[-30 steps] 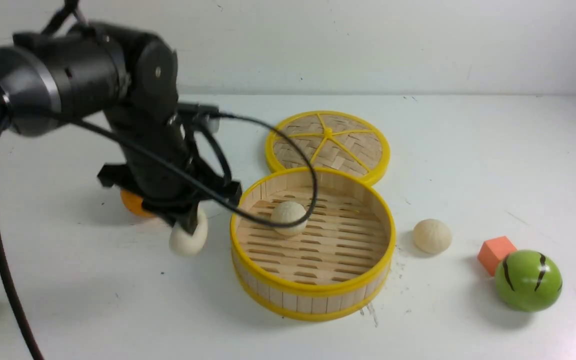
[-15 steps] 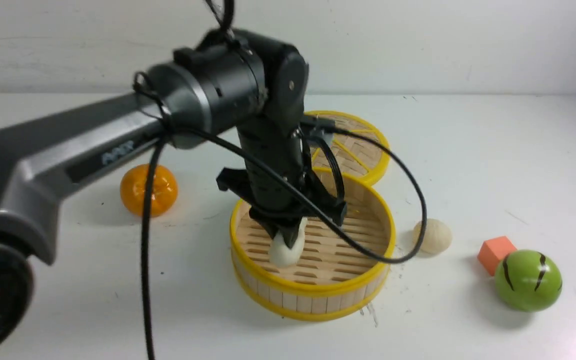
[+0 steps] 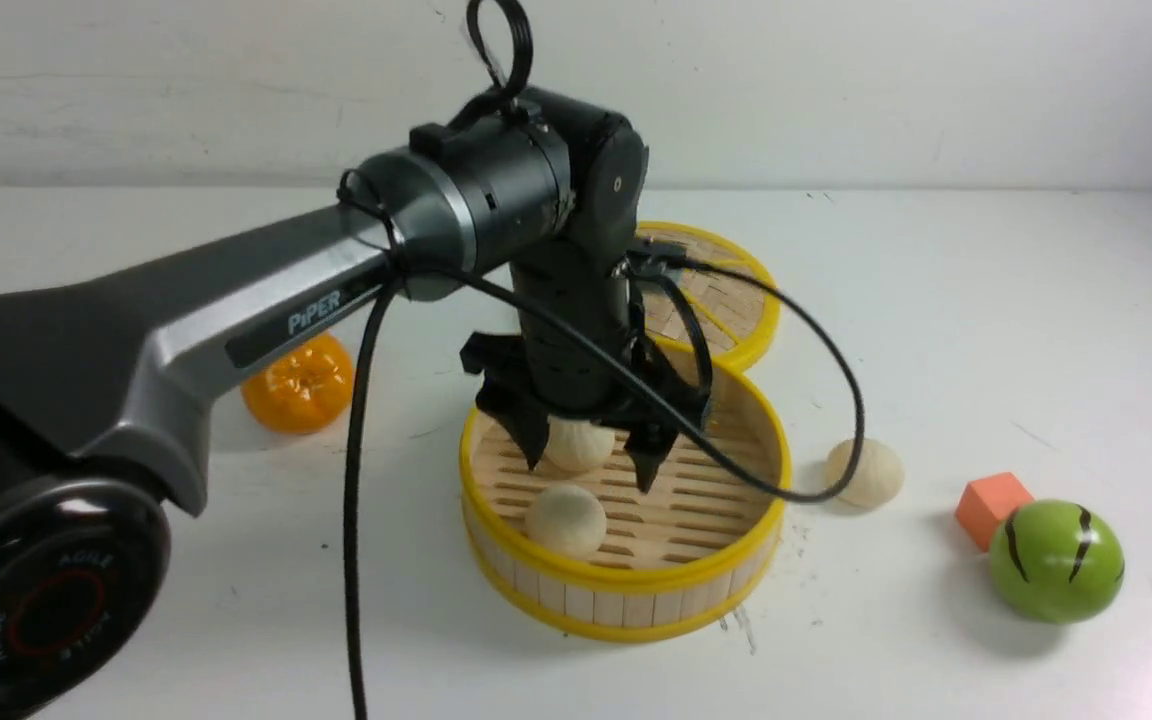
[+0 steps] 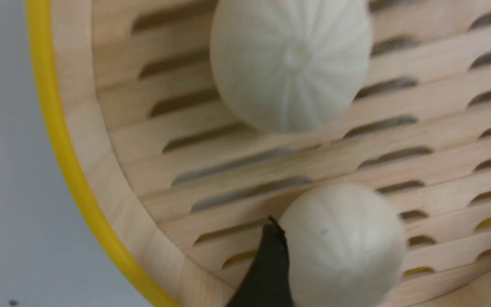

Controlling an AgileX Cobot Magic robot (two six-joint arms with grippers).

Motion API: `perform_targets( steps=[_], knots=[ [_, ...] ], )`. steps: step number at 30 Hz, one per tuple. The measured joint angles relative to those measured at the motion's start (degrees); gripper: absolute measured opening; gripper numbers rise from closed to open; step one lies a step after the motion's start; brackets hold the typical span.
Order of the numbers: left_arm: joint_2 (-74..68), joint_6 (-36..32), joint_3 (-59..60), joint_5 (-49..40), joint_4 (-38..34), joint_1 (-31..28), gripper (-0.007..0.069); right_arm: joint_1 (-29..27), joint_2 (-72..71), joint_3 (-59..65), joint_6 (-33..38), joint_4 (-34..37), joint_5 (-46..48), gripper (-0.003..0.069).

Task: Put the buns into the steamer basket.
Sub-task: Use the right arm to grab a steamed stuffed bun

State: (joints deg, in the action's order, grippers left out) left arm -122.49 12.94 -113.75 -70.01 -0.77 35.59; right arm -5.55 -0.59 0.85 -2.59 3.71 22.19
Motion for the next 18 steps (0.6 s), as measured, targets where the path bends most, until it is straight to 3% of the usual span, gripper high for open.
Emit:
perform_targets(
  steps=[3,9,14,18],
  knots=[
    [3.85,0.0,-2.07,-0.06,0.36,0.0,0.0634,0.0,0.0,0.0,0.0,0.0,0.0,0.0239],
    [18.44,-0.83,0.37,-0.85,4.08,0.11,0.0528,0.0,0.0,0.0,0.0,0.0,0.0,0.0239],
    [31.78,-1.06,11.47,-1.3,7.22,0.11,0.0435,0.0,0.0,0.0,0.0,0.0,0.0,0.0239],
    [44.17,-1.06,27.87,2.61,7.42,0.11,0.035,0.0,0.0,0.0,0.0,0.0,0.0,0.0239]
  ],
)
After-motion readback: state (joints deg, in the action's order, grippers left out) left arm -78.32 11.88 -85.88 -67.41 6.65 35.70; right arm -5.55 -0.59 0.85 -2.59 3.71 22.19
